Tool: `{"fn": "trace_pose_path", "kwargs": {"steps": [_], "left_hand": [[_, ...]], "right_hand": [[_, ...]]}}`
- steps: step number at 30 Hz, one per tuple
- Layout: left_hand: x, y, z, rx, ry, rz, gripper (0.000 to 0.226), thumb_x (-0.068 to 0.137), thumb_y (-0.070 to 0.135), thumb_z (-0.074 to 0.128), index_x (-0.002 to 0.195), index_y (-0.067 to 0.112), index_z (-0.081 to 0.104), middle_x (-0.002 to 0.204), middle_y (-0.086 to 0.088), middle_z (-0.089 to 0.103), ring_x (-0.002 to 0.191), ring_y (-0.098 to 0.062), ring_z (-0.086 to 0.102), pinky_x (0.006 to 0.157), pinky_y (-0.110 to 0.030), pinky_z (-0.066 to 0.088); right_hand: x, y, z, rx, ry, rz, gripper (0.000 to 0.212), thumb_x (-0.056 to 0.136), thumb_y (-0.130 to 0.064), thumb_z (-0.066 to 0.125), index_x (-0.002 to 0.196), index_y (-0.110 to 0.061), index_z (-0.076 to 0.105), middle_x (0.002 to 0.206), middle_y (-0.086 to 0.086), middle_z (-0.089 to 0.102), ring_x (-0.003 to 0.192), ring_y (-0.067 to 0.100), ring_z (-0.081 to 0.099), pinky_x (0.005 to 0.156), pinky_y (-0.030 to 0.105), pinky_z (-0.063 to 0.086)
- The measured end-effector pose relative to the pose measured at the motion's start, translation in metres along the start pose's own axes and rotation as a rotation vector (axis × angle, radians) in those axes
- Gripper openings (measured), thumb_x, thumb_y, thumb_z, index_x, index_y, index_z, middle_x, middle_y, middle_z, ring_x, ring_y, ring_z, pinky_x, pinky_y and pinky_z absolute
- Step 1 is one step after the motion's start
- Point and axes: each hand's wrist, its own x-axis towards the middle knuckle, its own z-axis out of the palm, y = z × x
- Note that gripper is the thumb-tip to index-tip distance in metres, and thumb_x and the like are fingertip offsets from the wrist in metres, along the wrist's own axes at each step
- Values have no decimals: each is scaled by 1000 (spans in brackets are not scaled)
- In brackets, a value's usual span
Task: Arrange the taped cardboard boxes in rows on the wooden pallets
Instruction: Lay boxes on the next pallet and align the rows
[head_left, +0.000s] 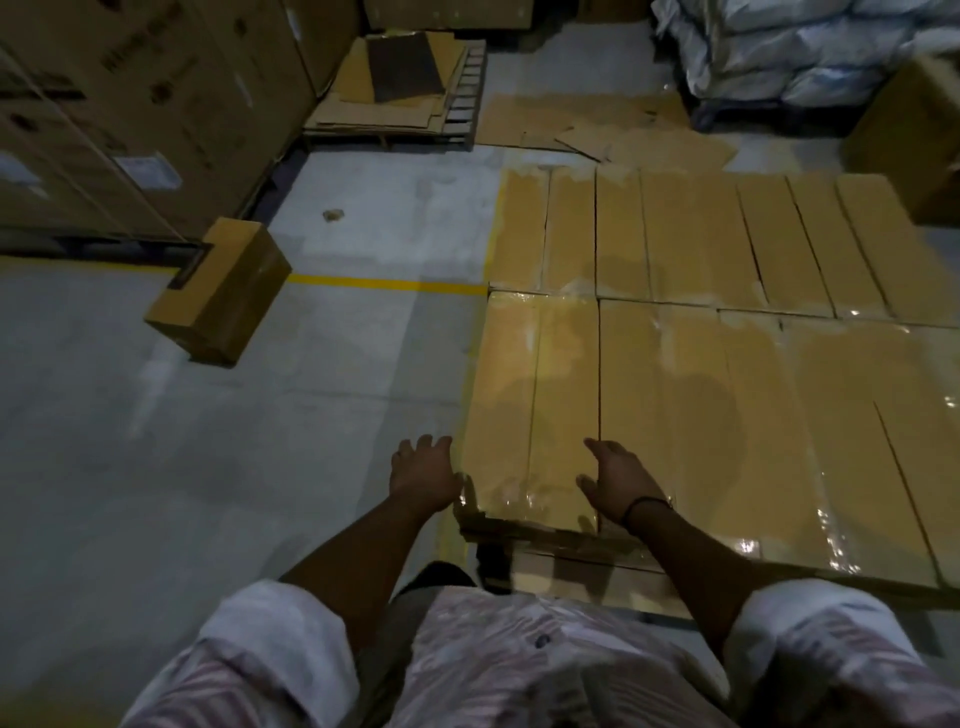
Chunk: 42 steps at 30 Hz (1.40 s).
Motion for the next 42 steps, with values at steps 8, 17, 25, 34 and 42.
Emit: {"fn": "trace_pose_path", "kwargs": {"steps": [8, 17, 25, 34, 42], "left_hand": [[87, 15, -50, -156, 23, -11, 74, 95, 52, 61, 157, 20, 35, 155, -14, 42, 139, -40, 38, 114, -47, 36], [274, -1, -100, -560, -67, -58, 66, 92, 45, 71, 147, 15, 51, 145, -12, 56, 130, -29, 56, 104, -37, 49], [408, 9, -129, -629, -98, 2, 44, 96, 26, 69, 137, 11, 61, 135, -11, 65, 123, -28, 61, 92, -25, 44], [488, 50, -132, -697, -201, -69, 51, 100, 16, 63, 149, 15, 50, 145, -9, 59, 128, -30, 59, 96, -34, 48], [510, 52, -119, -702, -216, 49, 52, 97, 12, 67, 145, -3, 51, 143, -23, 57, 132, -37, 54, 104, -31, 42]], "right_hand": [[93, -33, -28, 60, 25, -12, 67, 97, -33, 63, 156, -20, 34, 157, 7, 39, 141, 27, 39, 113, 41, 40], [255, -104, -49, 44, -8, 115, 68, 95, -35, 64, 155, -22, 35, 157, 9, 38, 138, 31, 40, 113, 44, 40], [394, -148, -60, 0, -74, 135, 69, 94, -30, 66, 155, -20, 35, 161, 12, 30, 144, 35, 33, 116, 46, 37], [473, -145, -50, -18, -42, 83, 61, 84, -14, 72, 141, -14, 49, 140, 16, 48, 125, 39, 49, 101, 52, 49], [506, -138, -48, -33, -152, 160, 60, 88, -17, 64, 143, -20, 42, 146, 12, 42, 131, 42, 44, 105, 55, 47]]}}
